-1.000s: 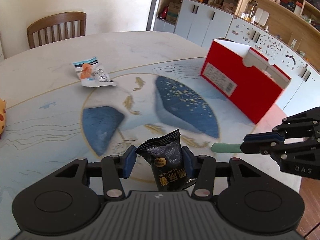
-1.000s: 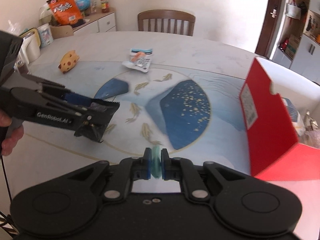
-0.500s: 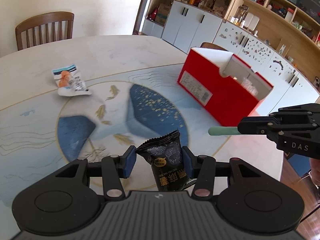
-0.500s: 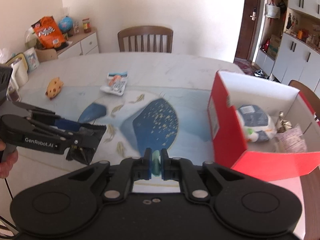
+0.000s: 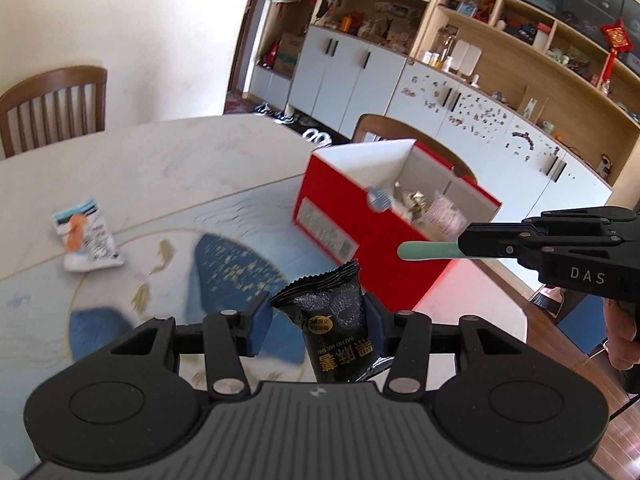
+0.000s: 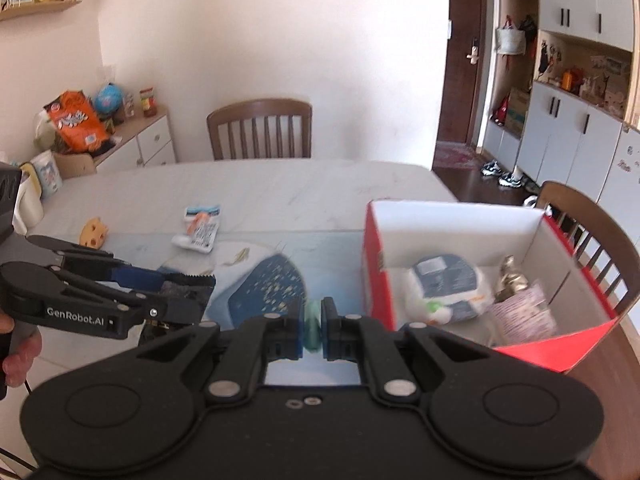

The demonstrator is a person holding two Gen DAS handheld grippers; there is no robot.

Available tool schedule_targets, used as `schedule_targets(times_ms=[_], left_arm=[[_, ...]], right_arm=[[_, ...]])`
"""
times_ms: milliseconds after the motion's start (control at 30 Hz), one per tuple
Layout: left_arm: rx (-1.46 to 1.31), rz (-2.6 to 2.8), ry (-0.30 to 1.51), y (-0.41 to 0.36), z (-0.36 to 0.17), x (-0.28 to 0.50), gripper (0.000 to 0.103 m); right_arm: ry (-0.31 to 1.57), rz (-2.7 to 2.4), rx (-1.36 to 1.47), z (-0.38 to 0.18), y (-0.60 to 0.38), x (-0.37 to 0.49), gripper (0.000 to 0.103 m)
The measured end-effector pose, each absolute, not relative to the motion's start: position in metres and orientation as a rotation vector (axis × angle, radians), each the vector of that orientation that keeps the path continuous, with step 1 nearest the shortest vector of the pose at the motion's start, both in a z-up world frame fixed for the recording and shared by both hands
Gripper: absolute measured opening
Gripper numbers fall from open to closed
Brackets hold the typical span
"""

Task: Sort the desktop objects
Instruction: 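Carry the black packet and mint-green stick over the red shoebox with both tools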

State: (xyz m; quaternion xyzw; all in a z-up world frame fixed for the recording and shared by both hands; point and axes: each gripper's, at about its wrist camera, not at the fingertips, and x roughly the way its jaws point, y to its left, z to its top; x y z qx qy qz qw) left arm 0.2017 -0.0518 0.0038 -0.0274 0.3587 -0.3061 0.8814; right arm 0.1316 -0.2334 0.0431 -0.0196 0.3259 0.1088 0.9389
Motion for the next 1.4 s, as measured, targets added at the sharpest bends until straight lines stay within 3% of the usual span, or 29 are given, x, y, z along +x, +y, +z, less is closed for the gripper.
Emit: schedule_targets(times_ms=[567, 1400], left_arm=[[-0.029, -0.689, 0.68, -0.131, 0.029, 0.215, 0.048], [0.036, -0.707, 0.719, -0.236, 0.021, 0.264, 0.048]], right_arm=[[0.608, 0.177, -0.053, 0.058, -0.3, 0.142, 0.007], [0.659, 0.206, -0.013, 0.03, -0.374, 0.176, 0.007]])
